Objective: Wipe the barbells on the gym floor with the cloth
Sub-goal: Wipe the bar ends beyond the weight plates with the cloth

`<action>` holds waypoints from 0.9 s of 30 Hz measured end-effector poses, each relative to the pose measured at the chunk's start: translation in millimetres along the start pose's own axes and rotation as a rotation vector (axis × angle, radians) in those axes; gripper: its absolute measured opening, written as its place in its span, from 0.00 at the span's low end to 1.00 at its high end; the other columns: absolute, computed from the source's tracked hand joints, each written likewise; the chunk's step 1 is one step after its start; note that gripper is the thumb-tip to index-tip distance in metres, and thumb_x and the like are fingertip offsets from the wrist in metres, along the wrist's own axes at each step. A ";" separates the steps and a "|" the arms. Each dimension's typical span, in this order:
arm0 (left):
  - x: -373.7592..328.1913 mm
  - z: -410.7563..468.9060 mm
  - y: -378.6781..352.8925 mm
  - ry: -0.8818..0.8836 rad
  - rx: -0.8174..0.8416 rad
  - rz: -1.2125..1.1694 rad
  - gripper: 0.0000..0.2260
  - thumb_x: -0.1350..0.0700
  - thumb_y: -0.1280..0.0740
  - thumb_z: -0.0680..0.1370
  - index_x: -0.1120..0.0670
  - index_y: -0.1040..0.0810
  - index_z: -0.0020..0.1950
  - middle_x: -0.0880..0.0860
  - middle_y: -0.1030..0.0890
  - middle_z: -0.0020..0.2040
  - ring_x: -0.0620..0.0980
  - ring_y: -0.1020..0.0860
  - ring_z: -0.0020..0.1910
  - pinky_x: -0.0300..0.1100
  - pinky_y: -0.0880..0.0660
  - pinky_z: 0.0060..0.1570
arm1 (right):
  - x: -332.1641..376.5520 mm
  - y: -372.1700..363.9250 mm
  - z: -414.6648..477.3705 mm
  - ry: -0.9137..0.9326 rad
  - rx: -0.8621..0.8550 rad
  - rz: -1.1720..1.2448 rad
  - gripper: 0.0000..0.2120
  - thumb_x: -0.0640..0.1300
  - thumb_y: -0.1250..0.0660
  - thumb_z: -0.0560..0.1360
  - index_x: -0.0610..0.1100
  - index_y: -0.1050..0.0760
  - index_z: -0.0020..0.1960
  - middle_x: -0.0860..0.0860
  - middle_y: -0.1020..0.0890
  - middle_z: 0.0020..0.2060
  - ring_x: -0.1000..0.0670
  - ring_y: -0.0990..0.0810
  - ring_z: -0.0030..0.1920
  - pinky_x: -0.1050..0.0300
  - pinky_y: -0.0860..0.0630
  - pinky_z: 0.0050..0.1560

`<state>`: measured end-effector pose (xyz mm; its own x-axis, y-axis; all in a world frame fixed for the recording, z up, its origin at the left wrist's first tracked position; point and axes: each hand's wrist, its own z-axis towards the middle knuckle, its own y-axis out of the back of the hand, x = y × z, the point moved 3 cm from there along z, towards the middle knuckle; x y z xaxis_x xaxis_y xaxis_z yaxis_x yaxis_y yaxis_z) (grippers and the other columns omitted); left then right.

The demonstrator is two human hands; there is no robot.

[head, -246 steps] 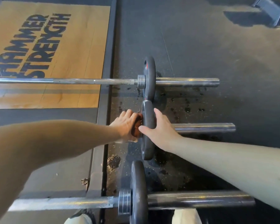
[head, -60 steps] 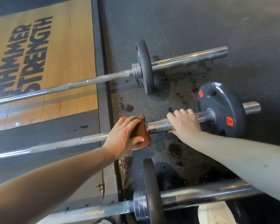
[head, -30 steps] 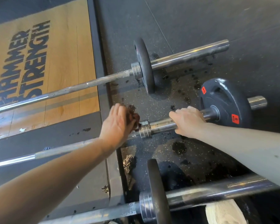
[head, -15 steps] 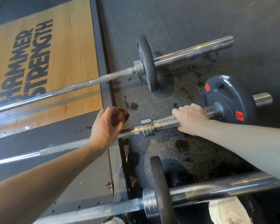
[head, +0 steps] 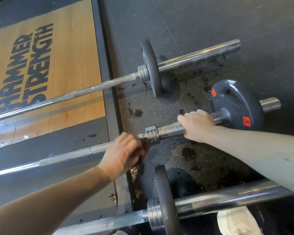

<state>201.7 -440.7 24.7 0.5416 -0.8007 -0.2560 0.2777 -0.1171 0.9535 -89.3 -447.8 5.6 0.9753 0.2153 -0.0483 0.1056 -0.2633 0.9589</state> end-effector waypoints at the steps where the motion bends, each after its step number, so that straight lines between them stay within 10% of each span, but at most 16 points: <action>1: 6.0 10.3 9.1 0.075 -0.084 0.011 0.08 0.55 0.32 0.78 0.55 0.24 0.55 0.52 0.20 0.51 0.53 0.25 0.51 0.50 0.21 0.51 | -1.3 -0.7 0.8 -0.004 0.003 0.004 0.16 0.54 0.30 0.74 0.51 0.31 0.56 0.51 0.19 0.52 0.47 0.20 0.54 0.50 0.28 0.55; 12: -11.2 35.1 -11.9 0.247 0.030 -0.124 0.19 0.48 0.30 0.79 0.53 0.26 0.67 0.54 0.28 0.72 0.57 0.29 0.71 0.55 0.28 0.71 | -0.7 0.0 -2.1 0.002 0.026 0.014 0.15 0.55 0.30 0.74 0.52 0.30 0.57 0.52 0.19 0.50 0.47 0.20 0.52 0.49 0.25 0.54; 19: 6.7 45.6 -11.3 0.420 0.090 -0.250 0.17 0.47 0.32 0.81 0.47 0.30 0.67 0.48 0.23 0.67 0.51 0.22 0.61 0.52 0.22 0.62 | -15.4 18.9 30.5 0.093 0.672 0.225 0.18 0.55 0.24 0.64 0.51 0.24 0.50 0.50 0.18 0.43 0.49 0.17 0.43 0.49 0.17 0.48; 24: -2.3 38.0 -10.2 0.148 0.032 -0.096 0.18 0.51 0.27 0.78 0.49 0.27 0.65 0.51 0.23 0.68 0.54 0.25 0.68 0.55 0.24 0.65 | -16.3 11.9 23.5 0.076 0.505 0.234 0.20 0.57 0.26 0.66 0.53 0.25 0.54 0.53 0.20 0.45 0.51 0.20 0.44 0.50 0.19 0.48; 27: -11.0 36.0 -14.1 -0.019 -0.009 0.035 0.13 0.52 0.27 0.79 0.53 0.22 0.62 0.53 0.21 0.66 0.58 0.26 0.69 0.56 0.25 0.65 | -8.6 -3.4 4.8 0.021 0.088 0.046 0.24 0.57 0.26 0.69 0.52 0.28 0.61 0.53 0.21 0.50 0.49 0.22 0.52 0.49 0.26 0.55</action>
<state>163.3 -451.4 19.8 0.5361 -0.8152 -0.2190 0.2654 -0.0835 0.9605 -97.1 -453.3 1.4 0.9754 0.2204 0.0022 0.0780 -0.3546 0.9318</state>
